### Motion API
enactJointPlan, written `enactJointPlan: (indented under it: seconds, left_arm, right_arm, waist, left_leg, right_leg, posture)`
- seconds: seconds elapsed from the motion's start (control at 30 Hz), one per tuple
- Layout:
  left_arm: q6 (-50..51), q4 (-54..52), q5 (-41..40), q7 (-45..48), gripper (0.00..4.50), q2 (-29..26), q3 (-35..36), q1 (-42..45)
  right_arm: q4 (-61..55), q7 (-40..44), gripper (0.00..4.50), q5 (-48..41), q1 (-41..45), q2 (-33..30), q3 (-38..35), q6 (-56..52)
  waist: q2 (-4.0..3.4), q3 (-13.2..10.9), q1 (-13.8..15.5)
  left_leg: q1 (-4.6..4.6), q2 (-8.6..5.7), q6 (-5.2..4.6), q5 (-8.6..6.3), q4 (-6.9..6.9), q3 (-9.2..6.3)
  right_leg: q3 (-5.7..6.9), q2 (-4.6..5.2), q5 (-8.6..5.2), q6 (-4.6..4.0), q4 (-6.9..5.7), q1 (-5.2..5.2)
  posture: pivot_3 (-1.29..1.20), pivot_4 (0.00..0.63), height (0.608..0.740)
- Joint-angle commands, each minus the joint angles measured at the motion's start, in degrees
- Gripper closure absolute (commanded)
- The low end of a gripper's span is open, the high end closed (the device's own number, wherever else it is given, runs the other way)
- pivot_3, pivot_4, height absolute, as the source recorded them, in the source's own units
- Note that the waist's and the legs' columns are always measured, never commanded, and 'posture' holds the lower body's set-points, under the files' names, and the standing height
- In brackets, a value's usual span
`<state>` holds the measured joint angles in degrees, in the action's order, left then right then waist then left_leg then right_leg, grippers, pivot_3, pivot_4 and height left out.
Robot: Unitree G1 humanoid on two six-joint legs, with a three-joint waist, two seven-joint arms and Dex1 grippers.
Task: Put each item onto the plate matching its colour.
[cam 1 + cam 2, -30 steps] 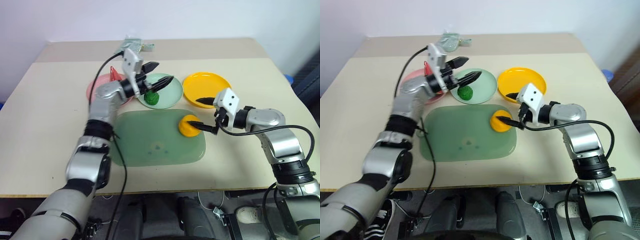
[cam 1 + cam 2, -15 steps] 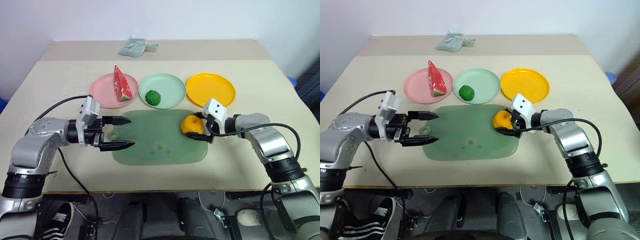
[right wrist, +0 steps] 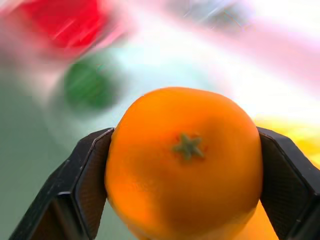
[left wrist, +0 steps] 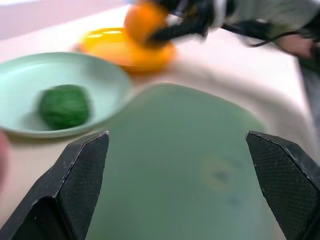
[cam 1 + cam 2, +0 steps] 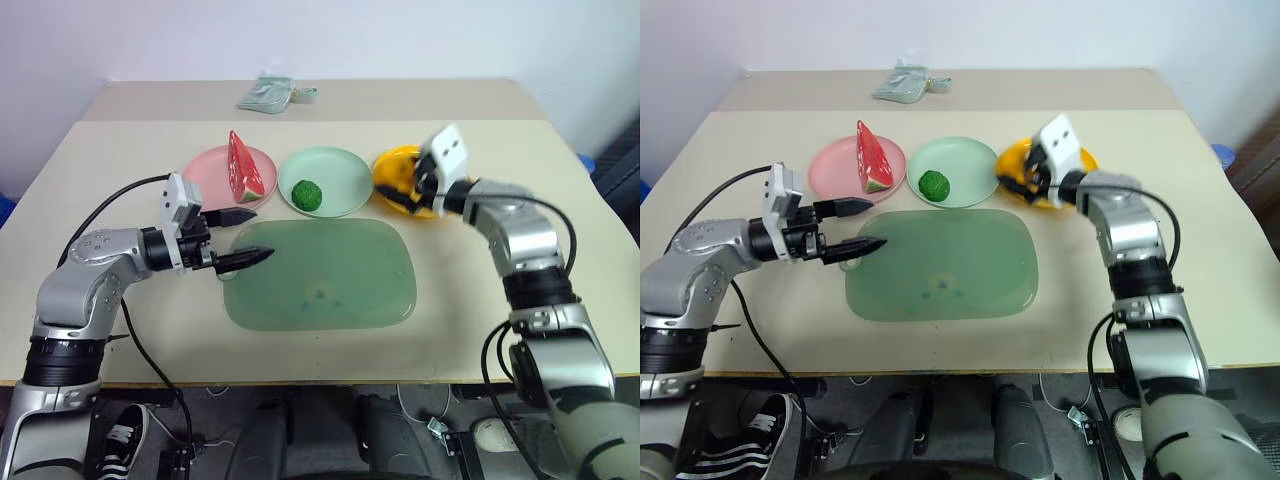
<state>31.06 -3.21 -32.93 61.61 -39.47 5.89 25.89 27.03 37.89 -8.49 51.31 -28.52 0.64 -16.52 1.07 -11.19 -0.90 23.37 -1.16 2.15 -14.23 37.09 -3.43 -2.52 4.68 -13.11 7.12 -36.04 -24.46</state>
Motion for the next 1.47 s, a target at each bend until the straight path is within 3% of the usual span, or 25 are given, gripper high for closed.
enactJointPlan:
  seconds: [0.03,0.13,0.2,0.47,0.57,0.7,0.8,0.9,1.2,1.47]
  left_arm:
    - [-1.73,-0.36,1.09,-3.35,0.0,3.05,-0.62,2.46]
    - [-3.14,-0.45,2.74,-5.8,0.0,4.96,-1.01,3.36]
    - [-3.02,-0.89,2.8,-6.34,0.0,5.39,-1.04,3.24]
    - [-3.0,-2.84,1.25,-6.54,0.0,4.83,0.8,1.19]
    - [-3.74,-2.78,0.93,-5.81,0.0,4.21,1.99,0.03]
    - [-5.55,-2.85,1.23,-4.77,0.0,2.77,3.08,-1.94]
    - [-8.07,-3.0,1.82,-3.38,0.0,1.42,4.13,-4.06]
    - [-10.69,-3.56,1.64,-1.56,0.0,1.37,4.01,-6.0]
    - [-6.6,-2.66,-4.06,7.31,0.0,-1.92,3.71,-6.9]
    - [-9.1,-0.03,-1.72,6.39,0.0,0.71,1.77,-4.82]
  right_arm:
    - [10.8,-7.03,1.1,5.53,3.66,1.12,0.56,8.55]
    - [21.97,-10.77,1.1,7.51,7.56,2.45,0.44,11.15]
    - [27.65,-10.58,0.04,7.55,9.38,3.25,-0.04,12.25]
    - [29.09,-8.86,0.01,5.0,11.57,3.48,-3.38,17.14]
    - [21.0,-2.03,0.01,-0.66,9.49,3.29,-6.71,18.22]
    - [1.06,12.42,0.01,-8.01,0.72,1.2,-5.71,13.08]
    - [-18.49,23.39,0.01,-12.81,-10.94,-3.92,-2.18,8.56]
    - [-30.81,32.28,0.01,-18.31,-21.41,-10.53,-2.0,4.95]
    - [-40.32,29.93,0.01,-19.63,-29.0,-14.73,-4.04,0.05]
    - [-43.84,26.74,0.01,-20.43,-31.48,-16.46,-6.03,-3.03]
  waist:
    - [0.01,0.0,-0.02]
    - [0.0,0.0,-0.39]
    - [-0.02,-0.01,-0.6]
    - [-0.02,-0.02,-1.77]
    - [-0.06,-0.03,-1.77]
    - [-0.05,-0.03,-1.44]
    - [-0.04,-0.02,-0.9]
    - [-0.04,-0.02,-0.07]
    - [-0.03,-0.01,-0.01]
    - [-0.02,0.0,0.26]
  left_leg:
    - [0.0,0.0,0.0,0.0,-0.01,0.01]
    - [0.01,0.0,0.01,0.01,0.0,0.04]
    - [0.01,0.0,0.02,0.01,-0.01,0.03]
    - [0.01,0.01,0.02,0.01,-0.05,0.01]
    - [0.01,0.01,0.02,0.01,-0.06,0.02]
    - [0.01,0.02,0.01,0.0,-0.08,-0.01]
    - [0.02,0.0,-0.01,-0.01,-0.01,-0.04]
    - [0.01,-0.01,-0.06,-0.03,0.04,0.0]
    - [-0.07,0.05,-0.06,-0.03,0.11,0.05]
    - [-0.04,0.01,-0.06,-0.03,0.15,0.04]
  right_leg:
    - [0.0,0.0,0.0,0.0,0.02,0.0]
    - [-0.01,0.0,0.0,0.0,0.01,-0.01]
    - [-0.02,-0.01,0.0,0.0,-0.03,-0.04]
    - [-0.03,-0.02,0.0,0.0,-0.04,-0.06]
    - [-0.03,-0.02,0.0,0.0,-0.03,-0.06]
    - [-0.02,-0.02,0.0,0.0,-0.03,-0.07]
    - [0.01,0.01,-0.01,0.01,-0.01,0.01]
    - [0.0,0.02,-0.01,0.01,0.01,0.02]
    - [-0.02,-0.02,-0.01,0.0,-0.07,0.07]
    - [-0.01,0.02,-0.01,0.01,-0.03,0.11]
  posture:
    - [0.0,0.15,0.738]
    - [0.0,0.15,0.738]
    - [0.0,0.15,0.738]
    - [0.0,0.15,0.738]
    - [0.0,0.15,0.738]
    - [0.0,0.15,0.738]
    - [0.0,0.15,0.738]
    - [0.0,0.15,0.738]
    - [0.0,0.15,0.738]
    - [0.0,0.15,0.738]
